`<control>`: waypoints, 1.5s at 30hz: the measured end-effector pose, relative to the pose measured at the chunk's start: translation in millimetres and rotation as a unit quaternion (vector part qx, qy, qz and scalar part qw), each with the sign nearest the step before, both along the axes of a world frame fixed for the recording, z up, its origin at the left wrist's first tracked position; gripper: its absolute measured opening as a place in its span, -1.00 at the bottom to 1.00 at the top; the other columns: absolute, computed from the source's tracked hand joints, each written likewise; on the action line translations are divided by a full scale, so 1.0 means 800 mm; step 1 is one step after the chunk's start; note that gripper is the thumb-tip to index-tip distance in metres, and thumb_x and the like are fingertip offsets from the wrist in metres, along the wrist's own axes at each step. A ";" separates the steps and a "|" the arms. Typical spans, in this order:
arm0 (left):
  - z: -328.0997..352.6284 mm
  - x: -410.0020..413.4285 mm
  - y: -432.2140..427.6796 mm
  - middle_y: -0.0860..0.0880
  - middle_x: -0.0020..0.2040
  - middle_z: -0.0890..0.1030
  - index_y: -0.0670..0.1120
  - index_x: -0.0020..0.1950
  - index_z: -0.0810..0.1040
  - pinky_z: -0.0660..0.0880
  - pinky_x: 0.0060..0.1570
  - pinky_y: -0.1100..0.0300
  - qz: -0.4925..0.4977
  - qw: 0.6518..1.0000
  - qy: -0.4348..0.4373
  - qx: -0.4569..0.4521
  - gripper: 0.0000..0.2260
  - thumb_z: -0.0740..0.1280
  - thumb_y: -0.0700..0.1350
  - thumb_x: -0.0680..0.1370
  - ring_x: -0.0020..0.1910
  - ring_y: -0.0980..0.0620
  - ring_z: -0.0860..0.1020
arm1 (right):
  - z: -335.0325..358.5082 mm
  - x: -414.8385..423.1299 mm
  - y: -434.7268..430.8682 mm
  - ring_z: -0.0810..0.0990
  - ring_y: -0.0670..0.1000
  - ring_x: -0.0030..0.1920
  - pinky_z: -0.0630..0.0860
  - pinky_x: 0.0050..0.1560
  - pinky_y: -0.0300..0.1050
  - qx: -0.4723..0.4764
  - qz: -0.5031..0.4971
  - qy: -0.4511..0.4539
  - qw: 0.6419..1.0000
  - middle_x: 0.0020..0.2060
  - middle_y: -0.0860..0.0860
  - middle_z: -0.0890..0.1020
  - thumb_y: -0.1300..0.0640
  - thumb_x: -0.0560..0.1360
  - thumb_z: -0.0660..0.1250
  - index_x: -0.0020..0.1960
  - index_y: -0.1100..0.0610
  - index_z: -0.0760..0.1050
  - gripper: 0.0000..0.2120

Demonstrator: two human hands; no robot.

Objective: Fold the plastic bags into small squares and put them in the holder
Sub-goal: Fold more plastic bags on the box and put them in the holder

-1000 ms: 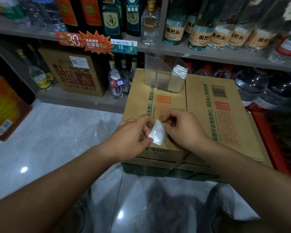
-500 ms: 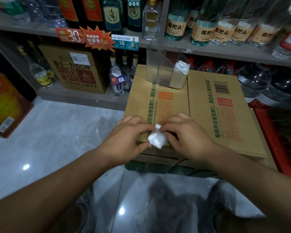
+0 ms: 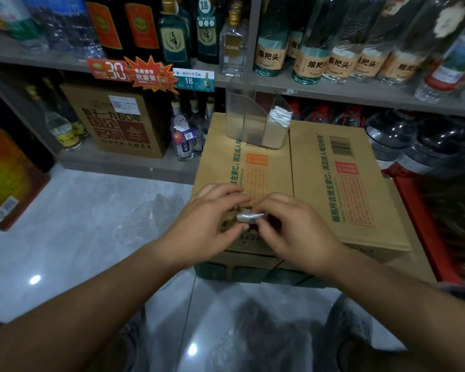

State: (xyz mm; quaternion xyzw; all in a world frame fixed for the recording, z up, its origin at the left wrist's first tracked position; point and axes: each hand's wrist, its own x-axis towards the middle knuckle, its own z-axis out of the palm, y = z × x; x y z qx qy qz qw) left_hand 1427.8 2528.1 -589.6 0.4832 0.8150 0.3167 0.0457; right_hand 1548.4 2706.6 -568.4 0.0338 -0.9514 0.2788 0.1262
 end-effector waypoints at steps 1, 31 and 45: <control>0.004 -0.001 0.003 0.13 0.28 0.57 0.06 0.33 0.59 0.46 0.30 0.02 -0.005 1.000 -0.017 0.001 -0.62 0.38 0.10 0.53 0.29 0.10 0.47 | 0.006 -0.001 0.000 0.58 -0.11 -0.06 0.57 -0.05 -0.06 -0.047 -0.013 -0.006 0.999 -0.09 -0.12 0.61 0.16 0.56 0.35 0.06 0.04 0.61 -0.89; 0.072 -0.178 0.147 -0.02 0.47 0.39 0.05 0.57 0.19 0.37 0.40 -0.06 0.220 0.930 -0.279 0.092 -0.16 0.26 0.48 0.44 0.40 -0.05 0.42 | 0.036 -0.217 0.205 0.61 0.11 -0.08 0.54 -0.08 0.01 0.108 -0.202 0.164 0.959 -0.10 0.08 0.67 0.21 0.53 0.38 0.04 0.16 0.62 -0.89; 0.062 -0.187 0.163 0.04 0.42 0.45 0.07 0.52 0.29 0.25 0.23 0.11 0.203 0.933 -0.274 0.115 -0.53 0.10 0.25 0.67 0.35 0.02 0.40 | 0.017 -0.200 0.193 0.55 0.04 -0.02 0.47 -0.03 -0.09 0.122 -0.124 0.148 0.974 -0.14 0.02 0.68 0.11 0.59 0.38 0.02 0.14 0.67 -0.87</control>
